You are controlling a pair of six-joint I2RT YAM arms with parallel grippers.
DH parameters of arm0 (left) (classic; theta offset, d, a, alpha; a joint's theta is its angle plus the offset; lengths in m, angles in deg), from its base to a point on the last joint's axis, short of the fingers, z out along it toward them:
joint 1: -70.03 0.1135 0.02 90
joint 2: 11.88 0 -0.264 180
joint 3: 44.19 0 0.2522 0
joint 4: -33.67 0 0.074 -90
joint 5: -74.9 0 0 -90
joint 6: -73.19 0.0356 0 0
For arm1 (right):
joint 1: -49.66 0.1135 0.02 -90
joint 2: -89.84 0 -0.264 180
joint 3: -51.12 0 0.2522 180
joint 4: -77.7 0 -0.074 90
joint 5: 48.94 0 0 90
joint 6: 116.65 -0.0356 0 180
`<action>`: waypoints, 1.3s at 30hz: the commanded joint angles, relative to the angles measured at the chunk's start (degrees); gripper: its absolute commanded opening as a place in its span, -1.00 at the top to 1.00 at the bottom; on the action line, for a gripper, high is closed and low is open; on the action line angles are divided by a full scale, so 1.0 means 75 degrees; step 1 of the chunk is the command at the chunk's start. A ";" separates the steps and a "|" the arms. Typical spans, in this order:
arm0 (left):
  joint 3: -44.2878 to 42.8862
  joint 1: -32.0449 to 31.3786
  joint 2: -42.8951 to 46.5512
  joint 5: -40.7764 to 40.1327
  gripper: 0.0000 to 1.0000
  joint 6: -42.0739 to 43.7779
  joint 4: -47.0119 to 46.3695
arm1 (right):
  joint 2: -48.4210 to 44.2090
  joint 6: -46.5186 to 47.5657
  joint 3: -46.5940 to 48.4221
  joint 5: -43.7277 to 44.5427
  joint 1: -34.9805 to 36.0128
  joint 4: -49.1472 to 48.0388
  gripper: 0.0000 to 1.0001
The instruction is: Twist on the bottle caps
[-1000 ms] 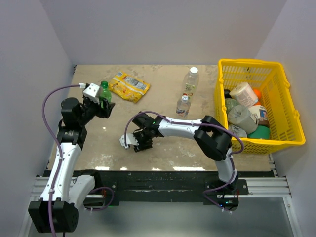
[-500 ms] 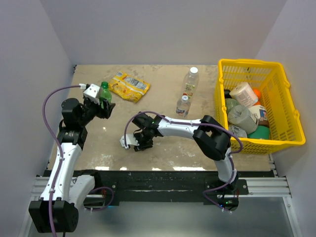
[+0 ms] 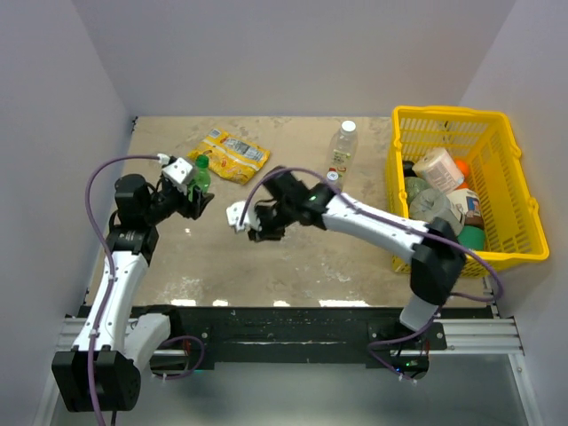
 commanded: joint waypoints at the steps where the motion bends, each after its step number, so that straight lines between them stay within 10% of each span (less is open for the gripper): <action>1: -0.0433 0.0055 -0.0484 0.1439 1.00 0.1939 0.0940 | -0.1724 -0.1645 0.0743 -0.1105 -0.1055 0.0300 1.00; 14: -0.2369 -0.0449 -0.1564 0.2682 1.00 0.7191 0.4505 | -0.2829 -0.2587 0.2140 -0.1984 -0.1340 0.0513 1.00; 39: -0.2475 -0.1386 -0.0732 0.2530 1.00 0.5435 0.3053 | -0.2384 -0.2399 0.2385 -0.1528 -0.0789 -0.0647 1.00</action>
